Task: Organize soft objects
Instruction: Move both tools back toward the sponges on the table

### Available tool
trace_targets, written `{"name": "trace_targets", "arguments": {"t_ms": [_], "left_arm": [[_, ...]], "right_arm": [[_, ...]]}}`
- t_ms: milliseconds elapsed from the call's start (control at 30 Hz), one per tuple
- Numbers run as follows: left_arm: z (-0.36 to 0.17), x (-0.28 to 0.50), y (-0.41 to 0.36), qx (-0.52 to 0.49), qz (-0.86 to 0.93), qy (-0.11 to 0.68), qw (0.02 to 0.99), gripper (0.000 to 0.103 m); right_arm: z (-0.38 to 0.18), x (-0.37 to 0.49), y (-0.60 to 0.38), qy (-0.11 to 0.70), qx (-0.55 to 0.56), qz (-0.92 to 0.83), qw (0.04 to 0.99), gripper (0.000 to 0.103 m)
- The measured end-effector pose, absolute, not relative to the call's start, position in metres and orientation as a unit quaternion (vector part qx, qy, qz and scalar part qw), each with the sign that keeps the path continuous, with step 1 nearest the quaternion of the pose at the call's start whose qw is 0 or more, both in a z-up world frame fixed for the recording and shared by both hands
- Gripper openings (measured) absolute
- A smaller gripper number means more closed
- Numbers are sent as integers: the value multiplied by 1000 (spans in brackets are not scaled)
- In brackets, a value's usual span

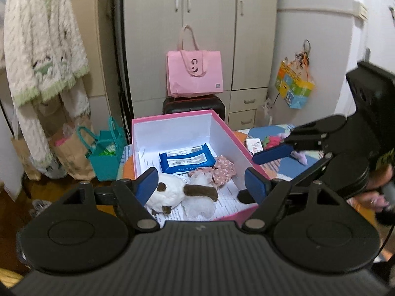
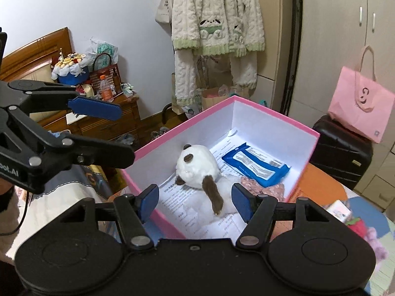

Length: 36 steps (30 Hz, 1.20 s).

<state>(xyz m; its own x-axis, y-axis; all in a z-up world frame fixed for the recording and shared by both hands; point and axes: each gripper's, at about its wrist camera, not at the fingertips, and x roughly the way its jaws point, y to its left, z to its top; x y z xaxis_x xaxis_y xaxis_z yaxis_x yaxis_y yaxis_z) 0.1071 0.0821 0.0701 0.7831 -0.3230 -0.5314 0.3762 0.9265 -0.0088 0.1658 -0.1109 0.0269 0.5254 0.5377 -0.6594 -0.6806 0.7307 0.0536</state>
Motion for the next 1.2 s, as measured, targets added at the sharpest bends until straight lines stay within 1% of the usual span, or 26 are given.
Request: {"name": "trace_targets", "arguments": {"t_ms": [167,767,833,867,1033,1200], "left_arm": [[75,87,71,71,-197,267,941,77],[77,48,29,51,-257,315,912,77],[73,46,18,55,-262,324,907,77],[71,46,14,52,-267,328,905,77],[66,56,-1,19,-293,338,894,77],[55,67,-29,23,-315,343,885,77]], "right_arm": [[36,142,-125,326,-120,338,875,70],[44,67,-198,284,-134,318,894,71],[41,59,-211,269,-134,328,895,72],[39,56,-216,266,-134,328,896,74],[40,46,-253,243,-137,298,913,75],[35,46,-287,235,-136,275,922,75]]}}
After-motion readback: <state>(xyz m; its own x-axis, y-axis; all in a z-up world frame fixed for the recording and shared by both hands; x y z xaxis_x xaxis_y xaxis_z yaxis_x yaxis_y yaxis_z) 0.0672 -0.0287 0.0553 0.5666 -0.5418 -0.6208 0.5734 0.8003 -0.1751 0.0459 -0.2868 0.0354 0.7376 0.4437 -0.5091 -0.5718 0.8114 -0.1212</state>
